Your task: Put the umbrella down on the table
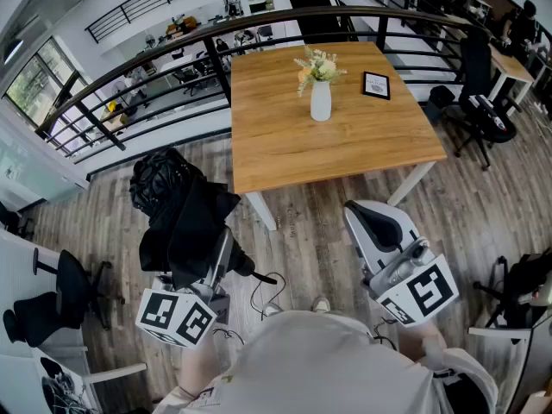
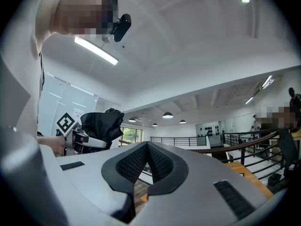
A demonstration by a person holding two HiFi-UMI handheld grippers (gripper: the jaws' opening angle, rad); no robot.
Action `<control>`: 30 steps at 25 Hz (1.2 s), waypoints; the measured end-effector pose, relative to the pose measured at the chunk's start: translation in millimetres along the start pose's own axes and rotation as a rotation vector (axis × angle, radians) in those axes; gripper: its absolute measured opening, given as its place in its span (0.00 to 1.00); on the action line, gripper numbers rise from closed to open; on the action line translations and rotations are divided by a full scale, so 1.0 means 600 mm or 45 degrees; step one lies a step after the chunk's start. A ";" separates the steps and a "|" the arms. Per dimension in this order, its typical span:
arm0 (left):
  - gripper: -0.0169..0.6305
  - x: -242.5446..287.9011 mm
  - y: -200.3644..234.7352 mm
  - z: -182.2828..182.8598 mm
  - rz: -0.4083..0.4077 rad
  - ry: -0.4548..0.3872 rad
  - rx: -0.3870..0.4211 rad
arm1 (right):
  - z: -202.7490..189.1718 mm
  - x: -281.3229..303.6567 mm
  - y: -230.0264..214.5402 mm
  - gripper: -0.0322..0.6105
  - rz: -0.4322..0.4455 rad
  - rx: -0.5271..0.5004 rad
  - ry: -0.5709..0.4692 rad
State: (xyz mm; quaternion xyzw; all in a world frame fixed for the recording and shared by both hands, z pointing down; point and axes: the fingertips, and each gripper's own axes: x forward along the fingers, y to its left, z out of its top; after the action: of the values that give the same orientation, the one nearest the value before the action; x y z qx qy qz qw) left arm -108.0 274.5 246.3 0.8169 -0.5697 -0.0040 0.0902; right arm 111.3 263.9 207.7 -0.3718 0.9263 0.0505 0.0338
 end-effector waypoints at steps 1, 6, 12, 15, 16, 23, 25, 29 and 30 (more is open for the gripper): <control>0.42 0.004 -0.007 -0.002 0.000 -0.003 -0.008 | -0.001 -0.005 -0.007 0.09 0.001 0.015 -0.006; 0.42 0.009 -0.033 -0.011 -0.006 -0.004 -0.065 | -0.010 -0.026 -0.018 0.09 0.018 0.065 -0.010; 0.42 0.032 -0.071 -0.030 -0.022 0.026 -0.066 | -0.023 -0.056 -0.053 0.09 0.005 0.079 -0.005; 0.42 0.036 -0.084 -0.042 -0.051 0.058 -0.083 | -0.029 -0.062 -0.056 0.09 -0.005 0.116 -0.012; 0.42 0.037 -0.085 -0.045 -0.056 0.066 -0.086 | -0.032 -0.061 -0.055 0.09 -0.005 0.121 -0.011; 0.42 0.096 -0.095 -0.053 -0.063 0.070 -0.080 | -0.056 -0.051 -0.103 0.09 0.002 0.097 0.010; 0.42 0.116 -0.093 -0.053 -0.069 0.070 -0.066 | -0.065 -0.048 -0.121 0.09 -0.014 0.101 0.016; 0.42 0.162 -0.086 -0.059 -0.086 0.066 -0.066 | -0.085 -0.034 -0.151 0.09 -0.032 0.099 0.044; 0.42 0.173 -0.082 -0.062 -0.095 0.067 -0.074 | -0.090 -0.027 -0.156 0.09 -0.035 0.095 0.053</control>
State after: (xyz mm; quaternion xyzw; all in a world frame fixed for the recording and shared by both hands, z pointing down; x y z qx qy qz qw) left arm -21.7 199.3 285.2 0.8344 -0.5359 -0.0026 0.1287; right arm 186.7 201.3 256.5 -0.3840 0.9229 0.0077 0.0292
